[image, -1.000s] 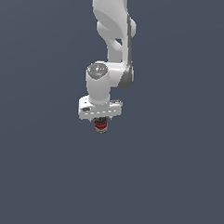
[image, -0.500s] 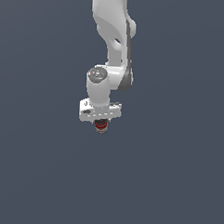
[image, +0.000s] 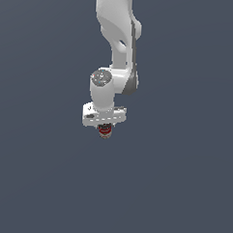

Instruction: Pick up the object and move it to a goal position.

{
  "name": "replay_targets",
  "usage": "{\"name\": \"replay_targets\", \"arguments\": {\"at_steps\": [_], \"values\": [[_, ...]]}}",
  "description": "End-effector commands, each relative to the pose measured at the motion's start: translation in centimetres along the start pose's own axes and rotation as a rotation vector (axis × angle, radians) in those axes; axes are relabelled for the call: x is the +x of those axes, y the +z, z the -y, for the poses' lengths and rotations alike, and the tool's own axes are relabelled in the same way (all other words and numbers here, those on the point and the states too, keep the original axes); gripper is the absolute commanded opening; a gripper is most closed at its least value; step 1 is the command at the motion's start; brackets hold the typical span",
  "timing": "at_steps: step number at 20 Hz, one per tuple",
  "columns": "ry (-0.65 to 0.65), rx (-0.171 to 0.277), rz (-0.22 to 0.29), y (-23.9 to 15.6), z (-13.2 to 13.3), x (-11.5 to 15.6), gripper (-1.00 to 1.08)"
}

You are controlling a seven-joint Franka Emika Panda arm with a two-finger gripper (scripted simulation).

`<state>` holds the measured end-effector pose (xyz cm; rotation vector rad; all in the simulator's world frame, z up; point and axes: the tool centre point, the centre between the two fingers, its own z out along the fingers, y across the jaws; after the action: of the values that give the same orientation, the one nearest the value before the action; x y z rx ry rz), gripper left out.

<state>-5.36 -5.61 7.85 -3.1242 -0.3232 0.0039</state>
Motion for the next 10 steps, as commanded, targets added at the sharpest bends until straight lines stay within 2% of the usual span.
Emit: {"name": "replay_targets", "arguments": {"at_steps": [1,10], "values": [[0.0,-0.001,-0.002,-0.4,-0.2,0.1,-1.0],[0.0,-0.001,-0.002,-4.4,-1.5,1.0,-1.0]]}}
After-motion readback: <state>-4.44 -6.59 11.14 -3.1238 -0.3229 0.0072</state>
